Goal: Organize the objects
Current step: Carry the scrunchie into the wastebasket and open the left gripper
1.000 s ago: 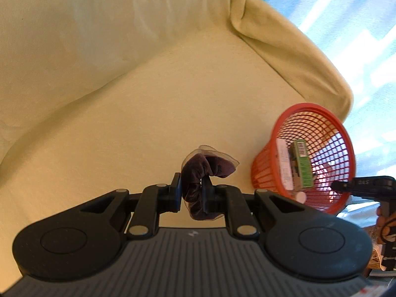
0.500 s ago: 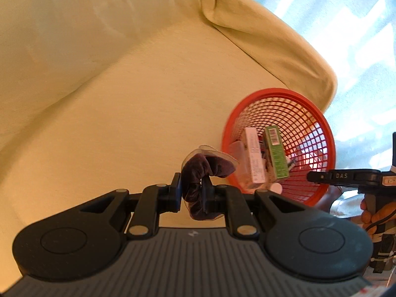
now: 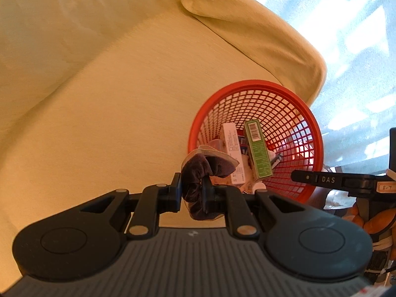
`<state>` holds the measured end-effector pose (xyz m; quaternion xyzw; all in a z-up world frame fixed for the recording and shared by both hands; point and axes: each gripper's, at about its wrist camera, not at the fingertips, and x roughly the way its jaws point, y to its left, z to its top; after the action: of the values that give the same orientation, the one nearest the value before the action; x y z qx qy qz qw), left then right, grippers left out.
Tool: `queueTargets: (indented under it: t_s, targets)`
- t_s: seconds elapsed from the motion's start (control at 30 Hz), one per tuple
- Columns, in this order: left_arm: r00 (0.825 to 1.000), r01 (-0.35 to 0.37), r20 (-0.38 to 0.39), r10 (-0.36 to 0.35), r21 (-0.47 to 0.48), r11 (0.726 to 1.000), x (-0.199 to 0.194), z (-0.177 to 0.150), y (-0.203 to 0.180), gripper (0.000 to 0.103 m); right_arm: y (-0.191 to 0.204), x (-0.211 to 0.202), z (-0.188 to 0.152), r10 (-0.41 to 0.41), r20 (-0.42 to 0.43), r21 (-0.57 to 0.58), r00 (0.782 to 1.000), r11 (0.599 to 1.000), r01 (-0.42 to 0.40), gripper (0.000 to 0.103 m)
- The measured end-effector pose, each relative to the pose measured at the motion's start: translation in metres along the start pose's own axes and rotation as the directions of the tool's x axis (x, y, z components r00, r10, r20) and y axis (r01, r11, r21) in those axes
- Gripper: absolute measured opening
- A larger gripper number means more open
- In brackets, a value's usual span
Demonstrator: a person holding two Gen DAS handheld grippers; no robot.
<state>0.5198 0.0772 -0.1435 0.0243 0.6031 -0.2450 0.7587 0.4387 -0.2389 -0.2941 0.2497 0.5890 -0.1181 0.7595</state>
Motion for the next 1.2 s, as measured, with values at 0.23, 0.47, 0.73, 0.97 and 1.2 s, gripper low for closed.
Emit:
queueTargets:
  t_s: [0.23, 0.47, 0.73, 0.97, 1.2]
  targets:
    - [1.000, 0.008, -0.009, -0.008, 0.030, 1.000, 0.009, 0.004, -0.014, 0.012, 0.001, 0.000, 0.001, -0.001, 0.002, 0.000, 1.000, 1.000, 0.001, 0.013]
    - [1.000, 0.015, -0.016, -0.014, 0.049, 0.999, 0.014, 0.007, -0.021, 0.012, 0.001, 0.000, 0.001, -0.002, 0.002, 0.003, 1.000, 1.000, 0.002, 0.013]
    - [0.999, 0.020, -0.028, -0.019, 0.058, 0.998, 0.017, 0.009, -0.023, 0.012, 0.001, -0.001, 0.002, -0.002, -0.001, 0.003, 1.000, 1.000, 0.002, 0.013]
    - [0.999, 0.024, -0.040, -0.022, 0.067, 0.997, 0.021, 0.010, -0.025, 0.012, 0.005, -0.001, 0.003, -0.035, -0.010, -0.011, 0.999, 0.999, 0.035, 0.013]
    - [0.998, 0.029, -0.049, -0.025, 0.074, 0.997, 0.025, 0.012, -0.028, 0.012, 0.005, -0.001, 0.005, -0.045, -0.009, -0.015, 0.999, 0.999, 0.045, 0.013]
